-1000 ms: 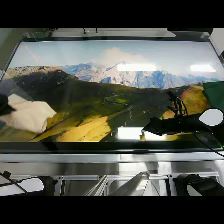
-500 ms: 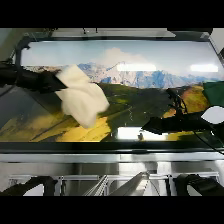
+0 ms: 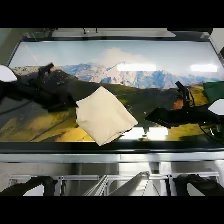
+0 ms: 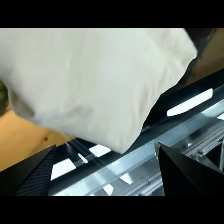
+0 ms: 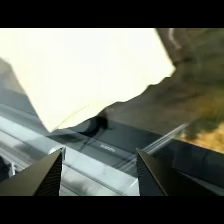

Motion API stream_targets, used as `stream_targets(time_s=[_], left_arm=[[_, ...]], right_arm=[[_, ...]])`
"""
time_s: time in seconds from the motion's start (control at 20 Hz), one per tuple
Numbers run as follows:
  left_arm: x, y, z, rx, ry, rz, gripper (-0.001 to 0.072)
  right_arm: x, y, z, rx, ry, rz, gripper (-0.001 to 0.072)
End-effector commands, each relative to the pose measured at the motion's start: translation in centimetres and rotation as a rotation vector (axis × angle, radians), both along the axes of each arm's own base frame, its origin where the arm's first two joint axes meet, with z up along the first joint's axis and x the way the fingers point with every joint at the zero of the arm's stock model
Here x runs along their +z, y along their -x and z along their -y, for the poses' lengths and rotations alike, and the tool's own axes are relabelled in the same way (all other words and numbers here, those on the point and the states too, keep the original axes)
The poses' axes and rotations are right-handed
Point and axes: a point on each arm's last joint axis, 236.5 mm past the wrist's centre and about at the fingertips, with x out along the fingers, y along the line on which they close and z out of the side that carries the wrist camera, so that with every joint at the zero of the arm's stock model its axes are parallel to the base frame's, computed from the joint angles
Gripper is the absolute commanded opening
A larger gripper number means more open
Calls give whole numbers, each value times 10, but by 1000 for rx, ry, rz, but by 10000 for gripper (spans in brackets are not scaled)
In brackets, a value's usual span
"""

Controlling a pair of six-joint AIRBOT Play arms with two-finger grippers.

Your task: Fold the shirts.

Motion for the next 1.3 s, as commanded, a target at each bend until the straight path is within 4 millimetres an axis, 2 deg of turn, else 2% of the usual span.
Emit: stream_targets(time_s=[0.0,0.15,0.25,0.35,0.45,0.6,0.65,0.7,0.75,0.8,0.85,0.9,1.0,1.05,1.1,1.25], left_arm=[[-49,53,16,22,99,-155,715],[-71,78,56,62,228,-175,698],[-97,94,65,65,179,-179,698],[-113,104,71,60,146,-175,698],[-121,102,74,70,121,-144,698],[-123,88,76,114,118,-97,697],[-123,80,76,141,120,-79,697],[-124,72,74,167,114,-55,696],[-126,66,72,184,104,-35,647],[-127,64,71,191,100,-32,423],[-131,64,71,191,95,-42,198],[-134,64,72,189,93,-57,34],[-137,59,74,185,93,-67,20],[-132,52,77,176,103,-59,19],[-121,46,82,160,121,-43,20],[-71,23,95,103,183,61,20]], right_arm=[[-36,-7,-3,41,-29,-73,493],[-60,-15,-41,99,-194,-118,493],[-82,-13,-65,105,-255,-181,492],[-100,-6,-86,130,-289,-223,491],[-105,-5,-99,133,-331,-234,492],[-103,-18,-105,87,-366,-204,491],[-100,-22,-106,85,-374,-183,401],[-97,-26,-107,82,-388,-161,251],[-95,-29,-109,71,-401,-156,220],[-92,-32,-110,67,-413,-139,219],[-90,-34,-110,62,-420,-136,184],[-90,-35,-110,58,-423,-135,22],[-88,-35,-110,59,-425,-131,16],[-86,-35,-110,66,-426,-119,16],[-83,-36,-110,67,-428,-112,15],[-65,-33,-112,93,-456,-90,26]])
